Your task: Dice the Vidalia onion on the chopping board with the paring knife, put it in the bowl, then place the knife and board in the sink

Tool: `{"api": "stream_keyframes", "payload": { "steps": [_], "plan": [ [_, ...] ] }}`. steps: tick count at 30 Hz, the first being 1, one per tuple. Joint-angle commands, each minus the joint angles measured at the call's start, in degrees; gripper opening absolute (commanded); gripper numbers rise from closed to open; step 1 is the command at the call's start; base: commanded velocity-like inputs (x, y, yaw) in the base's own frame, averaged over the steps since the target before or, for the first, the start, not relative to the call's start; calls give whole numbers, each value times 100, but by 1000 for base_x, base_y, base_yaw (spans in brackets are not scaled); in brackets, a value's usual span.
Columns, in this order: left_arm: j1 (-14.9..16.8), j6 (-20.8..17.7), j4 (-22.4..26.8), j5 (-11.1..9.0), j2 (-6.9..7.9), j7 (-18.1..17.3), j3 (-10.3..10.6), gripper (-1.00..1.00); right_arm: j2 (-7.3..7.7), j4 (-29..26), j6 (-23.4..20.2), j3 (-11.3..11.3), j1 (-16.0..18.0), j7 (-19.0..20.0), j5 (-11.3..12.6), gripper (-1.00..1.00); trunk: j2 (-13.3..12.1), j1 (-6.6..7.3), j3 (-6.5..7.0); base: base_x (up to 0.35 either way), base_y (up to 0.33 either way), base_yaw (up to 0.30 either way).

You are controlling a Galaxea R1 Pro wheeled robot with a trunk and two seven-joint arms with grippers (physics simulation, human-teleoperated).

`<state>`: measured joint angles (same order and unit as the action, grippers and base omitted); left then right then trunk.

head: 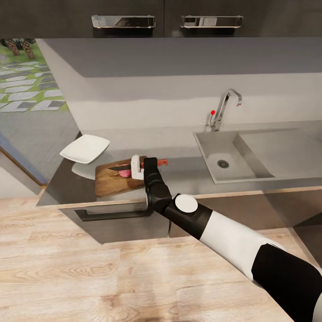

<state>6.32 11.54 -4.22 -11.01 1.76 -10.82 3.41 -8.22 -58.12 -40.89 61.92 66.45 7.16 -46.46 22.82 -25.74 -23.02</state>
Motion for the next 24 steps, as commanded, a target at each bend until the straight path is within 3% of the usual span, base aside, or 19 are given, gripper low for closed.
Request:
{"api": "stream_keyframes", "payload": {
  "steps": [1,10,24],
  "plan": [
    [10,40,-26,-59,2,-34,37,100,-1,-6,-29,13,9,50,-66,-100,10,-5,-9,177,0,0],
    [10,37,-26,-59,0,-34,37,100,5,-7,-24,13,8,41,-78,-100,10,-5,-9,212,0,0],
    [10,40,-26,-59,0,-34,36,100,4,-5,-40,13,8,62,-57,-100,10,-5,-9,14,0,0]
  ]
}}
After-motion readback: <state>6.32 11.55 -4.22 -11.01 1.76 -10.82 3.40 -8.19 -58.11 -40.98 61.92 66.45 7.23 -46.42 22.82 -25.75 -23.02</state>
